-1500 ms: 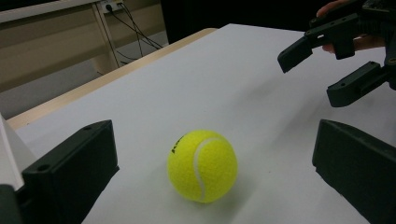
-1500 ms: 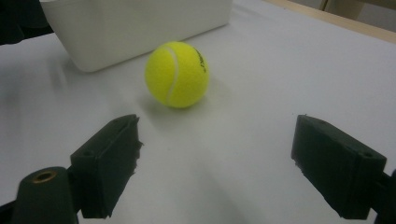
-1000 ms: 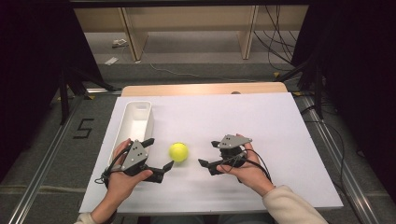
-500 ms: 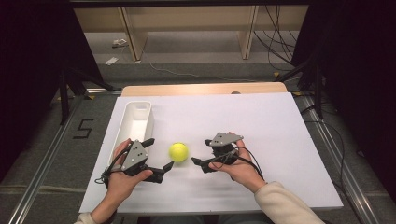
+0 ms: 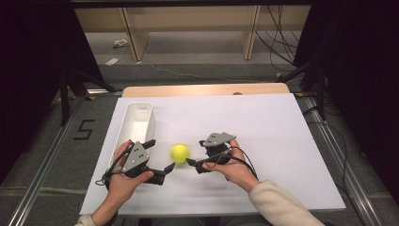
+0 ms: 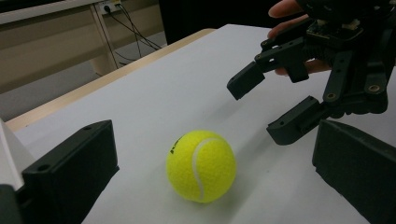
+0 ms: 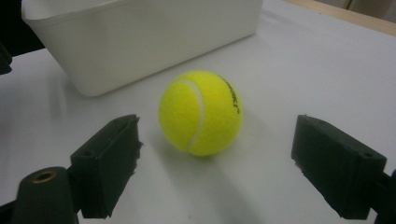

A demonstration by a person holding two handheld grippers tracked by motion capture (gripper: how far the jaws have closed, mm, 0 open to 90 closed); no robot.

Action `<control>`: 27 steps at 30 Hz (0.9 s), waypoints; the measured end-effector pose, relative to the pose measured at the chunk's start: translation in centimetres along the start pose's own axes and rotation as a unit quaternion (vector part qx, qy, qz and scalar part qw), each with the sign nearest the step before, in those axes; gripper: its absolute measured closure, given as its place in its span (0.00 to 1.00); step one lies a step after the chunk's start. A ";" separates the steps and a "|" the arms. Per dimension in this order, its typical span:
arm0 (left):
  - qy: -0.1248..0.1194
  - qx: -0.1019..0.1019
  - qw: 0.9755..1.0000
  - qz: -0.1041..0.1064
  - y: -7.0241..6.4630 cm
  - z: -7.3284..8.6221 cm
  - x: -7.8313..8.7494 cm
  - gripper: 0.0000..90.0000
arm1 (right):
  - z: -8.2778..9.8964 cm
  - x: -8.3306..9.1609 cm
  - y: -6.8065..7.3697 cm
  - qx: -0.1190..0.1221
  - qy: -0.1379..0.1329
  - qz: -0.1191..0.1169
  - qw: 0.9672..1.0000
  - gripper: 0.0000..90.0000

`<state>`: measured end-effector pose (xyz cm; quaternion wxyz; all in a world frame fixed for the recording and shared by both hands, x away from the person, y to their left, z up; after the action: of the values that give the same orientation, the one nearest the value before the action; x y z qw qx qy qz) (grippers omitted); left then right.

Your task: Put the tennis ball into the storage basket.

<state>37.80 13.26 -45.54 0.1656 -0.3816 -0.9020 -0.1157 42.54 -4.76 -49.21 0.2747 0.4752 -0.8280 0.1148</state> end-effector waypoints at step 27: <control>-0.001 0.002 1.000 0.001 0.1 0.1 0.1 0.00 | -0.7 -2.5 0.5 0.004 0.009 -0.008 1.000 0.18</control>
<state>37.85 13.41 -45.57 0.1659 -0.3819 -0.9021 -0.1135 43.37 -2.41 -50.02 0.2816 0.4815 -0.8212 0.1202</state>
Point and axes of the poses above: each handheld gripper's, and its own axes: x roughly backward along the jaws, z roughly out of its underside, y roughly to its left, the point moved 6 cm from there along -x, roughly forward along the jaws, and after that the axes turned 4 degrees about y, right-handed, at the moved point
